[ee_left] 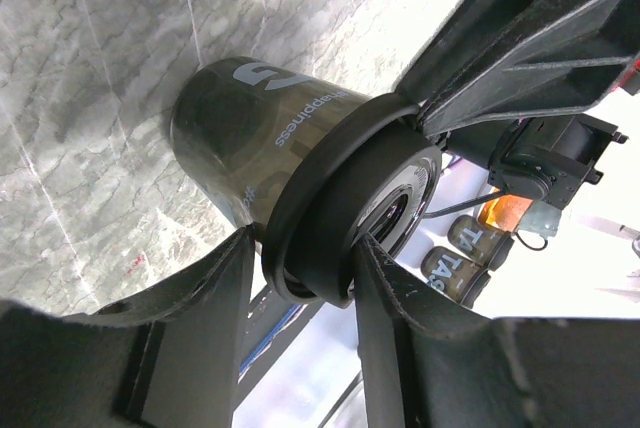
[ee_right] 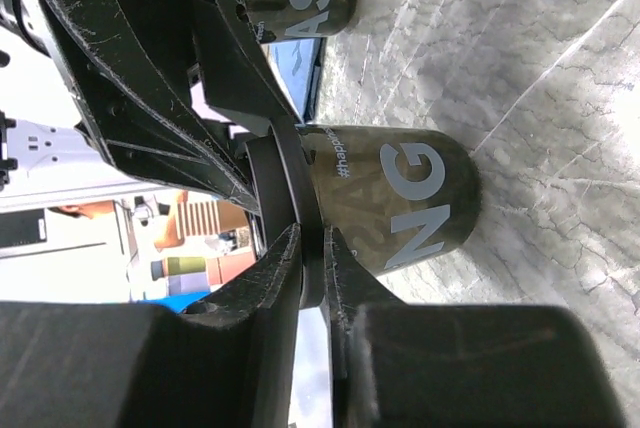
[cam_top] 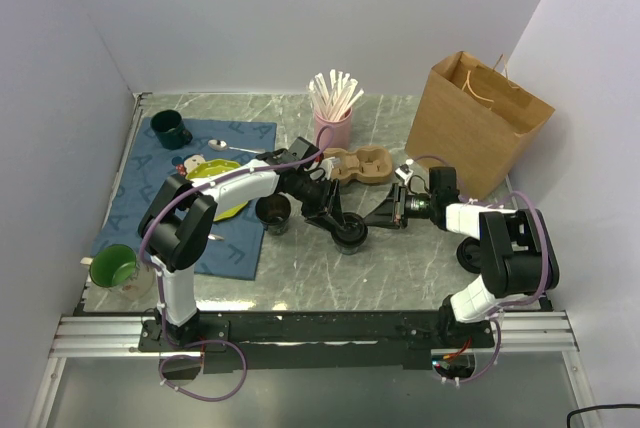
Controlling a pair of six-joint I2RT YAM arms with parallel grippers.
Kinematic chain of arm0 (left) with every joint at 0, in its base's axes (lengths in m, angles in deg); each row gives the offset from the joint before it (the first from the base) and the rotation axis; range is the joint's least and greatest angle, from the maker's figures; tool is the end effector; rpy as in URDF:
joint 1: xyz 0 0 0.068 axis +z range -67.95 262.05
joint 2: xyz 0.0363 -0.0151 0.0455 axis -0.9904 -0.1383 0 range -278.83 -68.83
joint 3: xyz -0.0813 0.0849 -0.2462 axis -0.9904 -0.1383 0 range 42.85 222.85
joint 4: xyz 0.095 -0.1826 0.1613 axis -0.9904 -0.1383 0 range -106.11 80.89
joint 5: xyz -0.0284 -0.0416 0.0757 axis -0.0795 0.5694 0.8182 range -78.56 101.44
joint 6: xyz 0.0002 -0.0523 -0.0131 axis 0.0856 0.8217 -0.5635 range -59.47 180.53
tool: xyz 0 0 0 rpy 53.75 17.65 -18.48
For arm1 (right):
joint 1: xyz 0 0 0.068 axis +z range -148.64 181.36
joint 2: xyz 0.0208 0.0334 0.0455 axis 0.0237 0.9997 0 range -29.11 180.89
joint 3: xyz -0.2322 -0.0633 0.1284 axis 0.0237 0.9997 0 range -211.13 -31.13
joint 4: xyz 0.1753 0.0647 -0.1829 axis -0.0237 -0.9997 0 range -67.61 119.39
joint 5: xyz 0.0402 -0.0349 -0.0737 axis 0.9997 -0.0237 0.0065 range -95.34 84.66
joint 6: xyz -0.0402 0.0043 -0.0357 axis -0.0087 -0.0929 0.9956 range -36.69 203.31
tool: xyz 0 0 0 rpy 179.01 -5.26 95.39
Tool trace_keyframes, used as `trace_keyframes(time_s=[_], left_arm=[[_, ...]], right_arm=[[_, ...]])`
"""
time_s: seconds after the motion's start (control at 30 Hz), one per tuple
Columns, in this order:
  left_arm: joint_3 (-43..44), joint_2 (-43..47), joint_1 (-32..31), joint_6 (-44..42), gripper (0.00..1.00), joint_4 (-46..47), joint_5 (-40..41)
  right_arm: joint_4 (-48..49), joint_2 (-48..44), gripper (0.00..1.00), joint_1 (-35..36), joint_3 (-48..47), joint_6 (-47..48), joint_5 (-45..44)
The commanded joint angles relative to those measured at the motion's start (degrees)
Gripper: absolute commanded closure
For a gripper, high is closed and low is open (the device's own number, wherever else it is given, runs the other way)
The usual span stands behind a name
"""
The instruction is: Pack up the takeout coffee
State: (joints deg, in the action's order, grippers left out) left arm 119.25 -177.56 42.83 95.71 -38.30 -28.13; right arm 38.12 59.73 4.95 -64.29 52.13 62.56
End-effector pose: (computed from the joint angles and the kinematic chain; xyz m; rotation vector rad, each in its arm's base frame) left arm 0.2896 -0.2655 0.1940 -0.3594 -2.8291 1.2497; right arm 0.2594 0.0493 0.1451 -0.0434 2.3126 1.6996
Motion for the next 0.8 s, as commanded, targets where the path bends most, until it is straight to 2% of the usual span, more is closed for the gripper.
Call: trace_keyframes(time_s=[0.0, 0.17, 0.33, 0.43, 0.57, 0.77], left_arm=[[-3.8, -5.7, -2.2, -4.2, 0.54, -5.3, 14.3], [-3.6, -5.3, -2.2, -4.5, 0.54, -6.0, 15.2], [-3.8, -5.5, -2.2, -4.5, 0.54, -5.6, 15.0], [-3.6, -5.4, -2.2, -4.4, 0.54, -5.2, 14.8], [-3.5, -5.5, -2.2, -4.3, 0.54, -5.1, 14.6], [-3.2, -5.7, -2.2, -4.2, 0.54, -5.4, 14.6]], right_arm=[[-8.2, -1.2, 0.72, 1.3, 1.4, 2.5, -8.8], [-16.2, -6.5, 0.61, 1.2, -5.0, 3.1, -9.8], [-22.3, -9.0, 0.53, 1.3, -5.8, 6.0, -10.2], [-21.5, -11.0, 0.54, 1.3, -3.6, 5.4, -9.2], [-22.4, -12.5, 0.6, 1.5, -2.0, 6.2, -8.9], [-20.2, -12.9, 0.62, 1.9, 0.6, 5.6, -9.5]])
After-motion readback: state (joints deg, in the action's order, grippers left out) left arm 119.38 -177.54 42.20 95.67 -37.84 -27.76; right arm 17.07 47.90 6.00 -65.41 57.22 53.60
